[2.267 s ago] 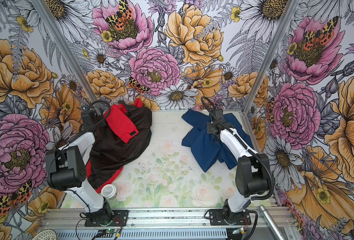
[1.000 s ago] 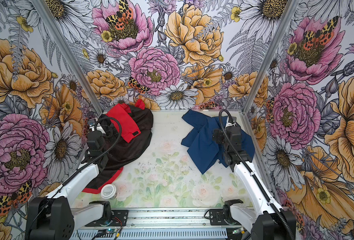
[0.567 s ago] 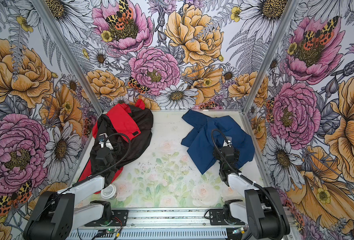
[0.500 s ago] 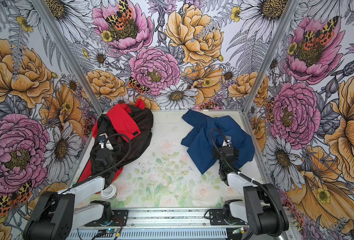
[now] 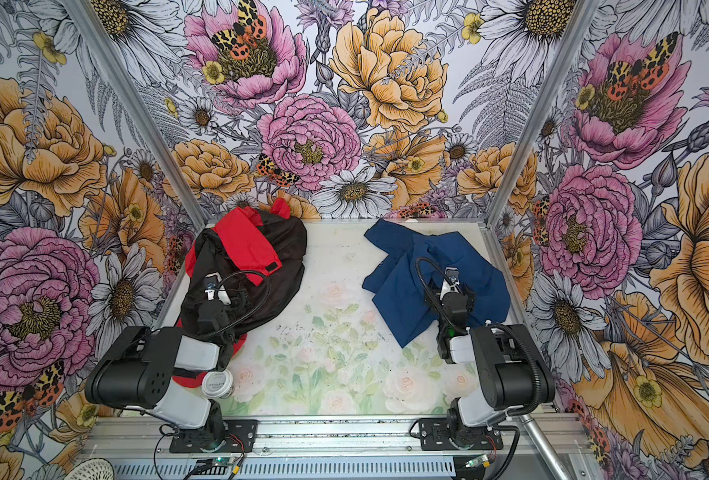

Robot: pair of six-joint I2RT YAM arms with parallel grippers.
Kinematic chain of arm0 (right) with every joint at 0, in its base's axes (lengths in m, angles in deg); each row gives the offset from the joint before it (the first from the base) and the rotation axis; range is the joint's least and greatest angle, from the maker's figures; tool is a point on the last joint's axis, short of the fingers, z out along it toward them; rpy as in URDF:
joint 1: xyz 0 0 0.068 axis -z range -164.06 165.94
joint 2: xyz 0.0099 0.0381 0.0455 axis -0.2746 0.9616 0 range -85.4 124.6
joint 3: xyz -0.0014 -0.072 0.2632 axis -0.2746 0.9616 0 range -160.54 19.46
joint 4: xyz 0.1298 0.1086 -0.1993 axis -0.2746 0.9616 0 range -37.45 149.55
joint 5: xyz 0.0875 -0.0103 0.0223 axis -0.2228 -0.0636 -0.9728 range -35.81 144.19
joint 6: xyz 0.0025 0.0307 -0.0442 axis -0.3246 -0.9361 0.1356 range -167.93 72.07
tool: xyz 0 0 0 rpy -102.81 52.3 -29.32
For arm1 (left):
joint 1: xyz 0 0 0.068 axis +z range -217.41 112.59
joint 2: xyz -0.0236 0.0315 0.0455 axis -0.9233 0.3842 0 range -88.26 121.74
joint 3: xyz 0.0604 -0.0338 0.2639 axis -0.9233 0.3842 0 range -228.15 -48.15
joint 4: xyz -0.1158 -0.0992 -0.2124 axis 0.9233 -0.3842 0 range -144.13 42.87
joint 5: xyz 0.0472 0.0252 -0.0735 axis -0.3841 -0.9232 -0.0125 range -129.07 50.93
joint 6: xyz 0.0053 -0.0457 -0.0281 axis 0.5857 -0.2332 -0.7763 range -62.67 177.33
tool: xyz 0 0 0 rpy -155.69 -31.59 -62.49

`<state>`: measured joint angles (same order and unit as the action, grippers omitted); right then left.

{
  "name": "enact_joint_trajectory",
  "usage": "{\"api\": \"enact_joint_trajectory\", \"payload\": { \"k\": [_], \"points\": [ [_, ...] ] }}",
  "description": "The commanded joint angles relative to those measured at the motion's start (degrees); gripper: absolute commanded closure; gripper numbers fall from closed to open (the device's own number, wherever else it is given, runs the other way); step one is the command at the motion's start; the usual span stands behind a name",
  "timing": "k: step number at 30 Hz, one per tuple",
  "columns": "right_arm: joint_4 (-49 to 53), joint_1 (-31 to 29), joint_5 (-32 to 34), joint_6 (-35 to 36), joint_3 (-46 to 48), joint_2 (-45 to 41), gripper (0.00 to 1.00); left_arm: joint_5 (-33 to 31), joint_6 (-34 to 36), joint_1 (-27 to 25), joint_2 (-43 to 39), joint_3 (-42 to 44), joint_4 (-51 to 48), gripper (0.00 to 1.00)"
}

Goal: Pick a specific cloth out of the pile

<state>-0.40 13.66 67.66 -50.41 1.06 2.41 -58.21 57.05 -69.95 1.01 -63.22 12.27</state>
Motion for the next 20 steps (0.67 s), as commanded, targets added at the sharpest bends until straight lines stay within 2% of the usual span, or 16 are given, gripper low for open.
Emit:
{"api": "enact_joint_trajectory", "payload": {
  "k": [1, 4, 13, 16, 20],
  "points": [
    [1.53, 0.96, -1.39, -1.59, -3.04, -0.04, 0.00, 2.12, 0.48, 0.11, -0.42, -4.59, -1.67, 0.01],
    [-0.11, 0.83, 4.15, -3.58, -2.29, 0.13, 0.01, 3.69, -0.88, 1.64, -0.86, -5.82, -4.69, 0.01],
    [-0.35, 0.86, 4.28, -3.56, -2.53, 0.43, 0.00, 2.92, 0.71, 0.18, -0.20, -5.63, -3.21, 0.01],
    [-0.16, 0.90, 4.28, -3.51, -2.56, 0.34, 0.01, 8.53, -0.36, 2.45, -0.36, -6.26, -4.71, 0.01],
    [-0.16, 0.86, 4.35, -3.49, -2.56, 0.33, 0.00, 7.91, 0.21, 1.79, -0.42, -6.12, -4.69, 0.01]
  ]
}}
